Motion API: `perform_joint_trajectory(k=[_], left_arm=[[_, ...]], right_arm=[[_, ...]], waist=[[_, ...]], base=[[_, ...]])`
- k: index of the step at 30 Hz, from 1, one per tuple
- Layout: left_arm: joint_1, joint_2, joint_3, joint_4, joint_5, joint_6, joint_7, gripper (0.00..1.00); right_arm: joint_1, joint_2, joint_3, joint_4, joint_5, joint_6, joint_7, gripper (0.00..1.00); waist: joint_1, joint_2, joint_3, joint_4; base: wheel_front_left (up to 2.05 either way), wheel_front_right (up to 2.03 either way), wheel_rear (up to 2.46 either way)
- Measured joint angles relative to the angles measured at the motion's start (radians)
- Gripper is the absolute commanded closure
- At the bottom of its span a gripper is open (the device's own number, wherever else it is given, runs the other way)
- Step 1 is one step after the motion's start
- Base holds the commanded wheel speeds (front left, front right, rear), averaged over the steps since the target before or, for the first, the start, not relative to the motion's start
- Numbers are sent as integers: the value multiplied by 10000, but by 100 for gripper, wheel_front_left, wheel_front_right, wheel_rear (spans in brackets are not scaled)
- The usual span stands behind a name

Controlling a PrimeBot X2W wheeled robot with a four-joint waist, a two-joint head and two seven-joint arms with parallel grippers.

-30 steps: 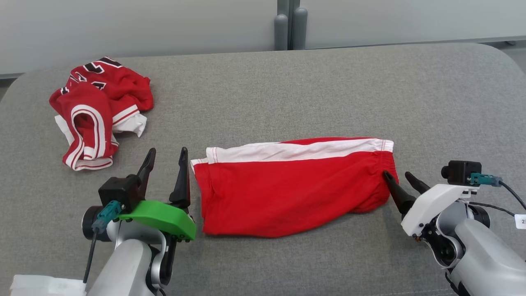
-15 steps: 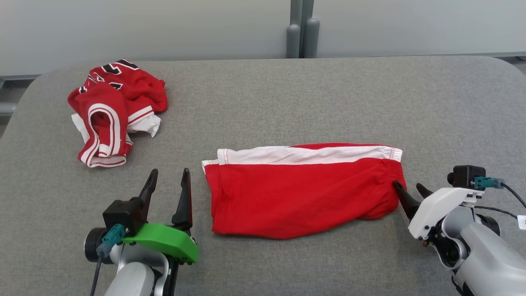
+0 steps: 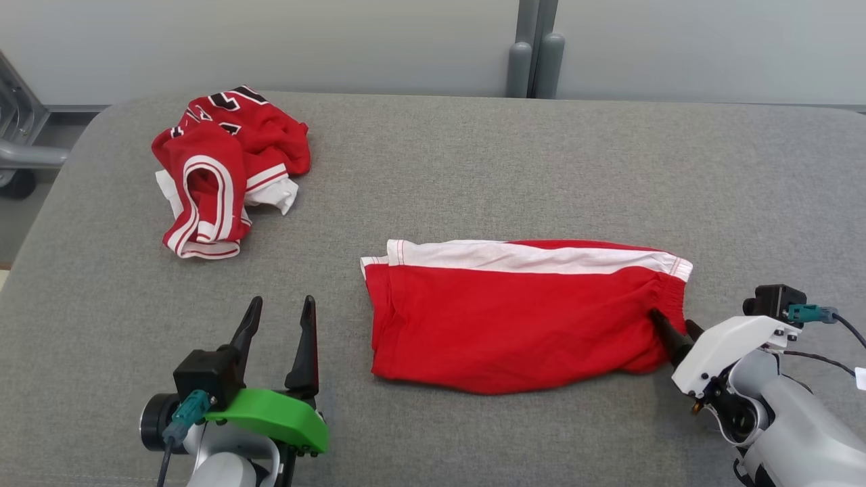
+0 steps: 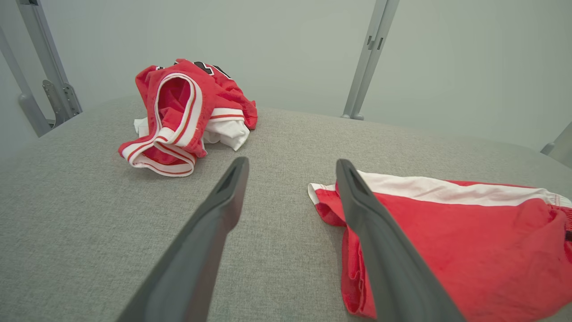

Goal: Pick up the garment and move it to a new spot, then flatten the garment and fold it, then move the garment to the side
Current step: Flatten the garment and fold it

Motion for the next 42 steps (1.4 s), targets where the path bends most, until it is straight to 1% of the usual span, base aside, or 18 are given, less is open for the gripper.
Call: perform_joint_trajectory(k=[3,4,5,6,7,8,9,10,15,18,19,29,31,35,39,42], left_arm=[[88,-2,65,-65,59,2,0,0],[122,0,102,-102,61,2,0,0],[147,0,134,-140,61,2,0,0],[172,0,169,-188,69,2,0,0],[189,0,196,-234,90,2,0,0],[199,0,219,-276,100,2,0,0],[211,0,244,-307,128,2,0,0],[229,0,259,-328,140,2,0,0],[403,4,512,-466,161,4,-2,0],[483,4,637,-570,163,44,-2,0],[510,4,654,-602,165,44,-2,0],[551,-35,725,-786,242,44,-2,0],[552,-42,656,-821,293,44,2,0],[556,-81,616,-851,313,44,17,0],[578,-84,612,-871,313,46,42,0],[599,-100,614,-880,314,44,42,0]], right_arm=[[-1,96,-82,182,186,82,174,0],[-1,165,-86,209,238,98,174,16],[-1,222,-86,221,242,119,176,29],[-2,268,-96,232,263,132,209,65],[-2,291,-107,259,330,173,265,70],[-2,297,-105,282,370,178,280,78],[-2,290,-96,299,374,230,290,92],[-3,280,-90,307,374,261,290,100],[-89,211,52,303,351,347,339,100],[-221,54,136,293,282,382,368,100],[-261,-48,148,286,242,433,370,100],[-692,-1335,-79,268,121,435,435,100],[-710,-1501,-140,251,125,435,441,100],[-783,-1494,23,-77,123,439,612,100],[-878,-1177,451,-731,121,525,834,100],[-879,-993,842,-1177,102,525,1043,100]], waist=[[0,0,9,74],[0,0,13,80],[0,0,18,85],[0,0,25,89],[0,0,33,90],[0,0,42,91],[0,0,51,90],[0,0,60,86],[0,0,83,-24],[0,0,85,-164],[0,0,87,-217],[0,0,80,-780],[0,1,80,-852],[0,0,66,-898],[0,0,25,-909],[0,0,-25,-906]], base=[[0,0,0],[0,0,0],[0,0,0],[0,0,0],[0,0,0],[0,0,0],[0,0,0],[0,0,0],[0,0,0],[0,0,0],[0,0,0],[0,0,0],[0,0,0],[0,0,0],[0,0,0],[0,0,0]])
